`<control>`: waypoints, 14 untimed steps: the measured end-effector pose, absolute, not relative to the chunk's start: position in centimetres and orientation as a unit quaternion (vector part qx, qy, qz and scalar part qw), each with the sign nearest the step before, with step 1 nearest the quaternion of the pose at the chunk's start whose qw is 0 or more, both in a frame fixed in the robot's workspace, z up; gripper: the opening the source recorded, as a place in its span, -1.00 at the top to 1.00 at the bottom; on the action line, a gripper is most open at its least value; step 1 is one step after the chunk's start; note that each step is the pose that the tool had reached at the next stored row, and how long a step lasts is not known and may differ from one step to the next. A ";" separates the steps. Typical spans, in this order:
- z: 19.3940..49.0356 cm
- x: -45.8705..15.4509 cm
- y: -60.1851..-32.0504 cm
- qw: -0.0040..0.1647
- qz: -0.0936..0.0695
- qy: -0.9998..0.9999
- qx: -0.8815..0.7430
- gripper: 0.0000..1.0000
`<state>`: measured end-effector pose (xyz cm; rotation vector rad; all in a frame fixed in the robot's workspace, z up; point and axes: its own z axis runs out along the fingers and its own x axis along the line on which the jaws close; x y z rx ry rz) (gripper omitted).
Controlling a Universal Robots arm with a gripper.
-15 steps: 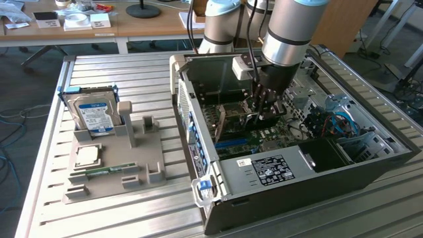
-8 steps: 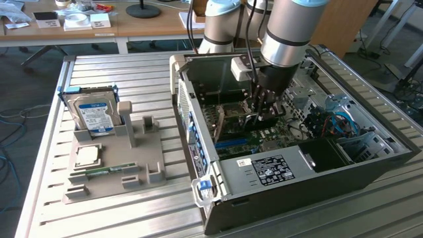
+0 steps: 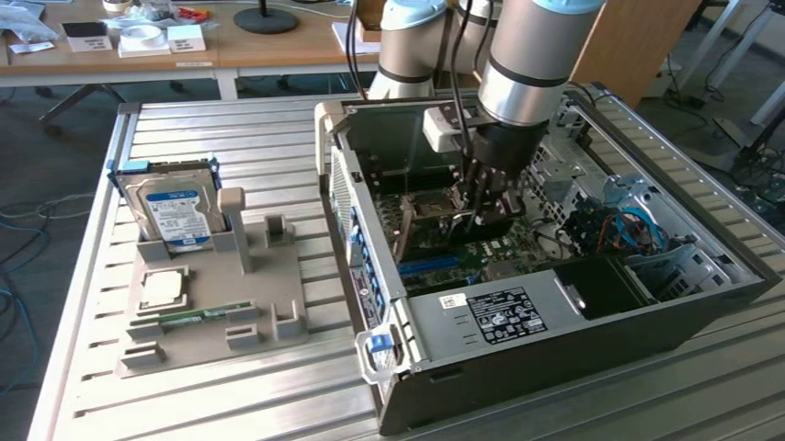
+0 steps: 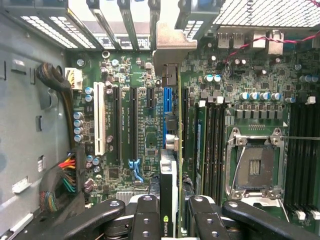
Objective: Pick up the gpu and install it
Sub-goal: 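Insert the gpu into the slot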
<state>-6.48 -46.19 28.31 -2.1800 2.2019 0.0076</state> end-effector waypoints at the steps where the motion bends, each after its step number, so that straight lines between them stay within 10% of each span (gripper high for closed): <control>1: 28.3 -6.6 -46.2 0.022 0.002 0.710 -0.703 0.47; 14: 27.8 -7.3 -46.2 0.022 0.002 0.710 -0.703 0.47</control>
